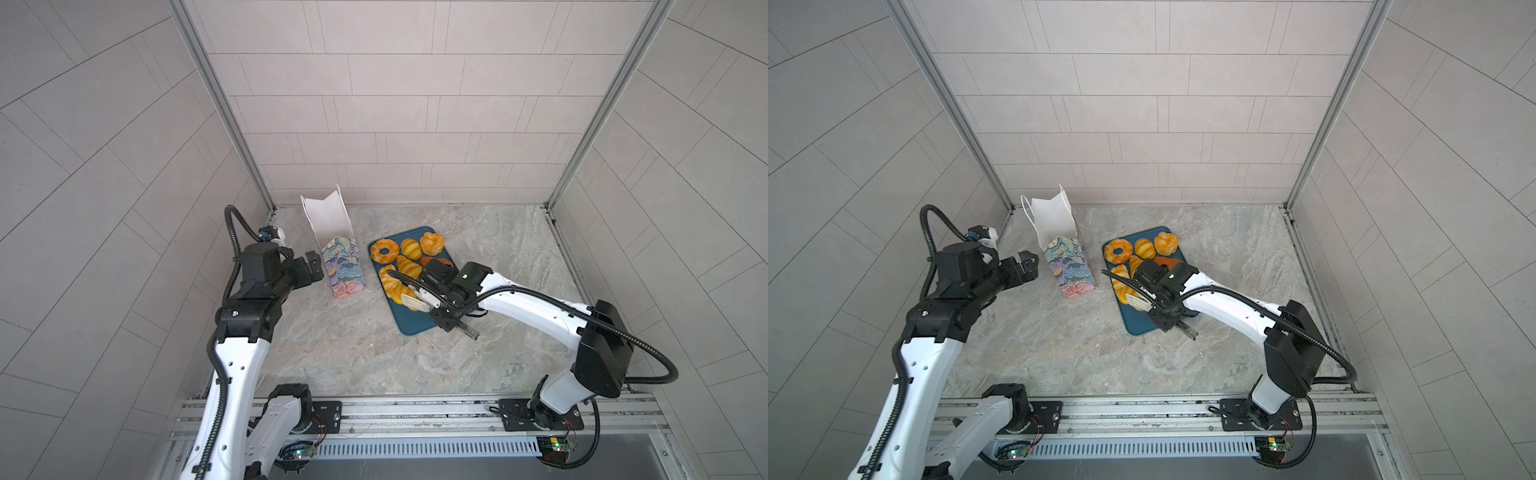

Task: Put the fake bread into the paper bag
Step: 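Lift the yellow roll in the right tongs and carry it toward the bag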

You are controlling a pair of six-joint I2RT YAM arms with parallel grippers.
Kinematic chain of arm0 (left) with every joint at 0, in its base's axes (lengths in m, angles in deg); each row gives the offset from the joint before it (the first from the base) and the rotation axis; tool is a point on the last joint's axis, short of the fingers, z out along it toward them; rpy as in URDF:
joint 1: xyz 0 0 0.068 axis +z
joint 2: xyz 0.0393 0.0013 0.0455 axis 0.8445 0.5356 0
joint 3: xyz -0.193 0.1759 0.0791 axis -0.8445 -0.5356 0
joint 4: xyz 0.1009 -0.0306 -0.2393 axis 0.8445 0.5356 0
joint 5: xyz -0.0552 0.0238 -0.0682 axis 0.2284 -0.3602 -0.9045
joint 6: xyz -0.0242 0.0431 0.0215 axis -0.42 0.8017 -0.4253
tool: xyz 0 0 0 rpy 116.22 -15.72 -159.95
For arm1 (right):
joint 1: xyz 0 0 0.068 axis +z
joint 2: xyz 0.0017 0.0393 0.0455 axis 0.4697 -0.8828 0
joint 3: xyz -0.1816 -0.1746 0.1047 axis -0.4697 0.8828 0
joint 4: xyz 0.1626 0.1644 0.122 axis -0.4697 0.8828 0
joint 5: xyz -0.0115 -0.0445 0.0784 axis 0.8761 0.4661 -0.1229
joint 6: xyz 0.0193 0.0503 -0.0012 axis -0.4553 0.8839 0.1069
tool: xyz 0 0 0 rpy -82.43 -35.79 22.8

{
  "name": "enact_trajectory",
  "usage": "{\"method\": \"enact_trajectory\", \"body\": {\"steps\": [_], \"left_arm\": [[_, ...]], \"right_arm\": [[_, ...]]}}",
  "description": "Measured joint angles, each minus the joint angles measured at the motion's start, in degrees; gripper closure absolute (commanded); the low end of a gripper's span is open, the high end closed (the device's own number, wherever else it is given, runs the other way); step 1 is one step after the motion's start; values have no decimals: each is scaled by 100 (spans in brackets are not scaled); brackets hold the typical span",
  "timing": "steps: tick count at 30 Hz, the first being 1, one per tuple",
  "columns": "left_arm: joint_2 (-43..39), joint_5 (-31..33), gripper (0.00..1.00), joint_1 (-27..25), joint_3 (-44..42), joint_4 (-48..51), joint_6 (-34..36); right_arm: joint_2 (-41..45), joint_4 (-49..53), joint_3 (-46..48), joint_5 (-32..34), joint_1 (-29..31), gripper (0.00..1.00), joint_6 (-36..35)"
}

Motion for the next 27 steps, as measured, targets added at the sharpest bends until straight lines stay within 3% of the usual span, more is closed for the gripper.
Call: {"method": "enact_trajectory", "body": {"steps": [27], "left_arm": [[114, 7, 0, 0, 101, 9, 61]], "right_arm": [[-85, -273, -2273, -1296, 59, 71, 240]]}}
